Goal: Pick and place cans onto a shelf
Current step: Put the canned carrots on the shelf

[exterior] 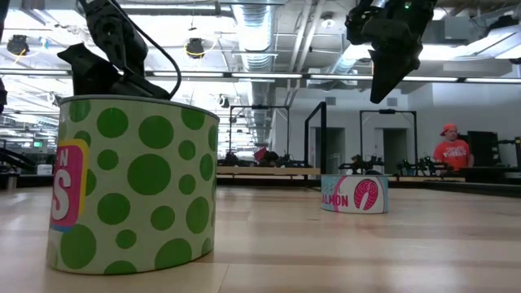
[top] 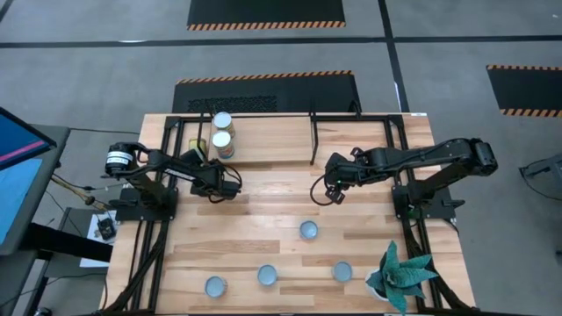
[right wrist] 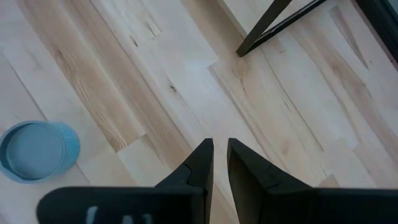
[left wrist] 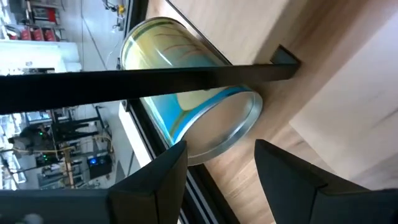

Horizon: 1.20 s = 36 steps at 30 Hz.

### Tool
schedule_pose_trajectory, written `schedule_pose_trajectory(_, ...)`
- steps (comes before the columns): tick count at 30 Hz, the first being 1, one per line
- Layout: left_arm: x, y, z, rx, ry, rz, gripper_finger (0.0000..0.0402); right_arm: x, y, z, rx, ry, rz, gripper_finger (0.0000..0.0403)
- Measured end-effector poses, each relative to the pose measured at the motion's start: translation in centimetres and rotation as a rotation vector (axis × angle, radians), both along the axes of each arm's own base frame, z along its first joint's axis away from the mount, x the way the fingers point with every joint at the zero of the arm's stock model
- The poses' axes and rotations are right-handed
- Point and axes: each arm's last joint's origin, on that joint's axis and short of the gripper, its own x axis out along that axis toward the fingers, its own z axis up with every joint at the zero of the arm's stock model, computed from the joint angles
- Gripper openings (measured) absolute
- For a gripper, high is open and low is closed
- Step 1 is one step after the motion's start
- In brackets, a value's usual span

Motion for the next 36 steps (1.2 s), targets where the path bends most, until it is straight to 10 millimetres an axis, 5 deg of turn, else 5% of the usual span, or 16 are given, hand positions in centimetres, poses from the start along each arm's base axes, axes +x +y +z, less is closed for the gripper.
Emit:
schedule_pose_trajectory(15,2.6,-0.3,2.6,-0.03,-0.06,-0.01,0.0183,0.0,0.0,0.0,-0.003,0.004,0.005,0.007)
schedule_pose_trajectory(36,1.0,2.1,3.1,-0.081,0.114,0.074,0.0183,-0.1,0.0,0.0,-0.011,0.02,0.029,0.007)
